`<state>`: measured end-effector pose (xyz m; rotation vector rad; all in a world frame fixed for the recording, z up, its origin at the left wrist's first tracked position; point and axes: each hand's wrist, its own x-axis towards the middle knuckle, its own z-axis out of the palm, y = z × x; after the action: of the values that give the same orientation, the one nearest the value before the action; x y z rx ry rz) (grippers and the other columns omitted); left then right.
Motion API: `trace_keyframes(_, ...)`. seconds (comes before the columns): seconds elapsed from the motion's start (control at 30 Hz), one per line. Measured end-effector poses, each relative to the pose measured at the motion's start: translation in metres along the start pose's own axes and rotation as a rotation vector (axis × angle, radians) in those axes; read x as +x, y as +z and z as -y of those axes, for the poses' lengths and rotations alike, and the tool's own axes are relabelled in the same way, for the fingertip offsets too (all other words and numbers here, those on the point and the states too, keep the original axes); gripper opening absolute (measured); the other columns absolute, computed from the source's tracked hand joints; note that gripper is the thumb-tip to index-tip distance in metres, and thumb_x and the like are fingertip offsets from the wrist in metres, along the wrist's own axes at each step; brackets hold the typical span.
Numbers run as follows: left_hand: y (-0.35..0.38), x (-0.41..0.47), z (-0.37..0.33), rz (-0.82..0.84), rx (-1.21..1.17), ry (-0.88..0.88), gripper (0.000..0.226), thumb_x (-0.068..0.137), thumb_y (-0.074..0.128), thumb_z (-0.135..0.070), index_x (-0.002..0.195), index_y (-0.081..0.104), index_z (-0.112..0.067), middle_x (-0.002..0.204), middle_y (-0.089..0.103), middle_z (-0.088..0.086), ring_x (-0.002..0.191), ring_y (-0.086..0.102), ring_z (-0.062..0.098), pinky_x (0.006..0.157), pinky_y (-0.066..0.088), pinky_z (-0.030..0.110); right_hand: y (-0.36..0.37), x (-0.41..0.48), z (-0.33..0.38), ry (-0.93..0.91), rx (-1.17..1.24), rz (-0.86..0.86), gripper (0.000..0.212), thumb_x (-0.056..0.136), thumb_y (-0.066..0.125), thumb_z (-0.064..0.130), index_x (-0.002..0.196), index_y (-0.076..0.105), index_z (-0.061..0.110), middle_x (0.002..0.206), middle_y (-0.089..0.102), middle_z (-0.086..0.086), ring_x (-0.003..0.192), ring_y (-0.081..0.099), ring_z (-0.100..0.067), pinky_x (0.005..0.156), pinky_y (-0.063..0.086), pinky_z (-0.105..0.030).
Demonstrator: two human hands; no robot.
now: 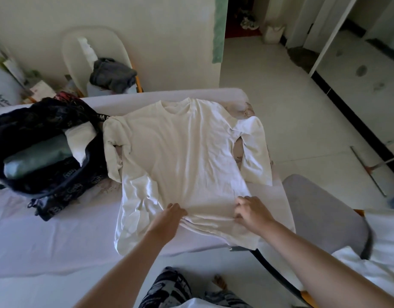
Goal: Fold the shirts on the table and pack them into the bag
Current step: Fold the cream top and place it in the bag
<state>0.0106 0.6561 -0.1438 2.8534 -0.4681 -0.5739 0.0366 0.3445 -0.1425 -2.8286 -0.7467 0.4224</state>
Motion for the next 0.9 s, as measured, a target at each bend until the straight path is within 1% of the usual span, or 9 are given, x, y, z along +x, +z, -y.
trace_keyframes(0.1,-0.016,0.009,-0.007,0.124,0.010,-0.082,0.049,0.087,0.044,0.003,0.125,0.059,-0.023,0.123,0.056,0.002,0.120,0.051,0.022,0.093,0.047,0.034,-0.013,0.005,0.008,0.029,0.048,0.043,0.012,0.091,0.064,0.029,0.082,0.066,0.022,0.091,0.055,0.005,0.087,0.055,-0.017,0.076,0.043,-0.035)
trace_keyframes(0.2,-0.045,0.020,-0.007,0.321,-0.019,-0.072,0.031,0.086,0.049,-0.007,0.112,0.061,-0.018,0.116,0.061,0.003,0.110,0.057,0.024,0.085,0.045,0.029,-0.033,0.021,0.011,0.196,0.322,0.083,0.019,0.100,0.046,0.027,0.081,0.046,0.026,0.075,0.052,0.009,0.070,0.052,-0.014,0.063,0.041,-0.033)
trace_keyframes(0.33,-0.104,0.046,0.013,0.414,-0.181,-0.133,0.019,0.084,0.050,-0.015,0.099,0.062,-0.017,0.099,0.060,-0.002,0.097,0.058,0.021,0.070,0.043,0.026,-0.071,0.061,0.008,0.311,0.484,0.085,0.014,0.097,0.049,0.027,0.083,0.049,0.029,0.078,0.059,0.010,0.072,0.055,-0.012,0.064,0.039,-0.031)
trace_keyframes(0.4,-0.135,0.069,0.028,0.361,-0.187,-0.150,0.010,0.083,0.050,-0.016,0.086,0.059,-0.017,0.088,0.058,-0.002,0.089,0.058,0.020,0.064,0.040,0.026,-0.095,0.086,0.008,0.365,0.574,0.053,0.011,0.090,0.052,0.022,0.082,0.054,0.029,0.078,0.061,0.009,0.069,0.055,-0.011,0.063,0.040,-0.030)
trace_keyframes(0.5,-0.182,0.109,0.048,0.207,-0.170,-0.140,0.010,0.090,0.051,-0.020,0.083,0.057,-0.017,0.092,0.060,0.003,0.088,0.055,0.021,0.067,0.038,0.028,-0.130,0.130,0.004,0.450,0.700,-0.031,0.016,0.078,0.050,0.016,0.083,0.058,0.029,0.079,0.062,0.006,0.074,0.057,-0.016,0.066,0.042,-0.032)
trace_keyframes(0.6,-0.221,0.157,0.069,-0.027,-0.224,-0.157,0.010,0.092,0.054,-0.022,0.097,0.062,-0.019,0.100,0.062,0.004,0.096,0.058,0.025,0.072,0.038,0.027,-0.162,0.183,-0.006,0.523,0.771,-0.139,0.019,0.079,0.051,0.017,0.095,0.057,0.026,0.089,0.062,0.003,0.079,0.059,-0.018,0.065,0.042,-0.031)
trace_keyframes(0.67,-0.235,0.180,0.077,-0.248,-0.331,-0.199,0.027,0.091,0.051,-0.011,0.114,0.062,-0.018,0.111,0.064,0.008,0.102,0.059,0.030,0.076,0.042,0.029,-0.178,0.208,-0.011,0.610,0.799,-0.310,0.016,0.084,0.050,0.013,0.099,0.053,0.019,0.094,0.061,0.002,0.087,0.060,-0.022,0.068,0.042,-0.032)
trace_keyframes(0.77,-0.250,0.217,0.088,-0.507,-0.269,-0.193,0.051,0.087,0.049,0.001,0.133,0.052,-0.019,0.130,0.056,0.010,0.118,0.051,0.032,0.097,0.042,0.038,-0.187,0.254,-0.027,0.690,0.641,-0.579,0.020,0.088,0.056,0.013,0.107,0.050,0.018,0.107,0.060,-0.004,0.102,0.058,-0.030,0.080,0.041,-0.034)
trace_keyframes(0.9,-0.213,0.231,0.085,-0.492,-0.196,-0.045,0.047,0.087,0.054,-0.004,0.129,0.058,-0.025,0.132,0.054,-0.002,0.122,0.047,0.023,0.105,0.035,0.037,-0.149,0.269,-0.030,0.529,0.302,-0.416,0.043,0.087,0.065,0.016,0.128,0.054,0.016,0.130,0.054,-0.010,0.122,0.049,-0.033,0.102,0.040,-0.045)
